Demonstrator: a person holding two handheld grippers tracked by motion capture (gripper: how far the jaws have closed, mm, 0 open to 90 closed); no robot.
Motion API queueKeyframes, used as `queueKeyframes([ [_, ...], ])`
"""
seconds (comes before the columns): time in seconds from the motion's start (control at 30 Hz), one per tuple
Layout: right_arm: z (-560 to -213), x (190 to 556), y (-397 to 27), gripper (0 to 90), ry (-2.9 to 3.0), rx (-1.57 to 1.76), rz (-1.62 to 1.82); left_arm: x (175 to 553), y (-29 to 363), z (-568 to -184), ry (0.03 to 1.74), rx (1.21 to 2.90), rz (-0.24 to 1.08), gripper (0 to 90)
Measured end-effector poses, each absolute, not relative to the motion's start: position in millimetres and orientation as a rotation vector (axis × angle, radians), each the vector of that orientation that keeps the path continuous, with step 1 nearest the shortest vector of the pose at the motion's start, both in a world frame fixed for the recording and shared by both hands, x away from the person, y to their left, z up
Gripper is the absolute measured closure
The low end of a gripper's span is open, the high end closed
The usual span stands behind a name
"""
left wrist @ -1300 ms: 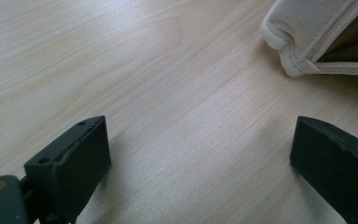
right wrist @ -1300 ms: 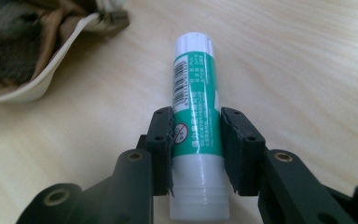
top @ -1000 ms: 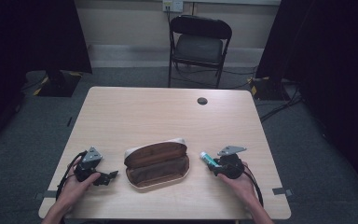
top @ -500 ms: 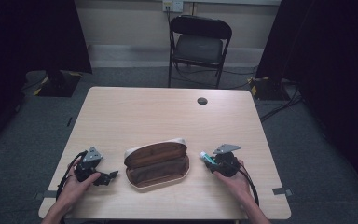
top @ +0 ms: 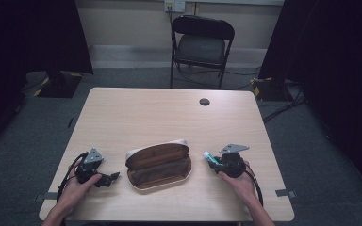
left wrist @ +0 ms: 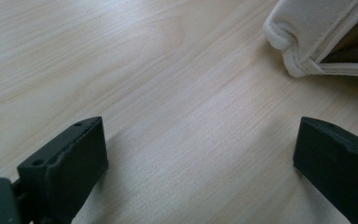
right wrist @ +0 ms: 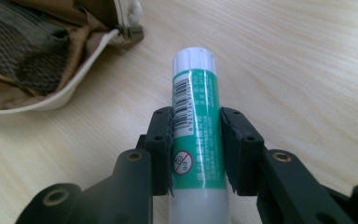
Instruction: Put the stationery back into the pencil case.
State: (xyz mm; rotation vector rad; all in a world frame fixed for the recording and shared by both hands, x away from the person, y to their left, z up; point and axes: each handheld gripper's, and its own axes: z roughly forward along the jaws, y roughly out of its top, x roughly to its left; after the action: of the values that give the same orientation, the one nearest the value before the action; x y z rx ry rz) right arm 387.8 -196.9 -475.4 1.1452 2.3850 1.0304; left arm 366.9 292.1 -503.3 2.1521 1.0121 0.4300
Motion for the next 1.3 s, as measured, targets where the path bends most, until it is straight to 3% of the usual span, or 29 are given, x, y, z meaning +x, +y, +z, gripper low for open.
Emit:
queueKeyframes([
  [0.73, -445, 365, -179, 66.1, 2.425, 1.017, 1.146, 367, 292, -503, 1.033, 2.154, 0.430, 0.2],
  [1.3, -435, 356, -140, 66.1, 2.505, 0.870, 1.222, 367, 292, -503, 1.035, 2.153, 0.431, 0.2],
])
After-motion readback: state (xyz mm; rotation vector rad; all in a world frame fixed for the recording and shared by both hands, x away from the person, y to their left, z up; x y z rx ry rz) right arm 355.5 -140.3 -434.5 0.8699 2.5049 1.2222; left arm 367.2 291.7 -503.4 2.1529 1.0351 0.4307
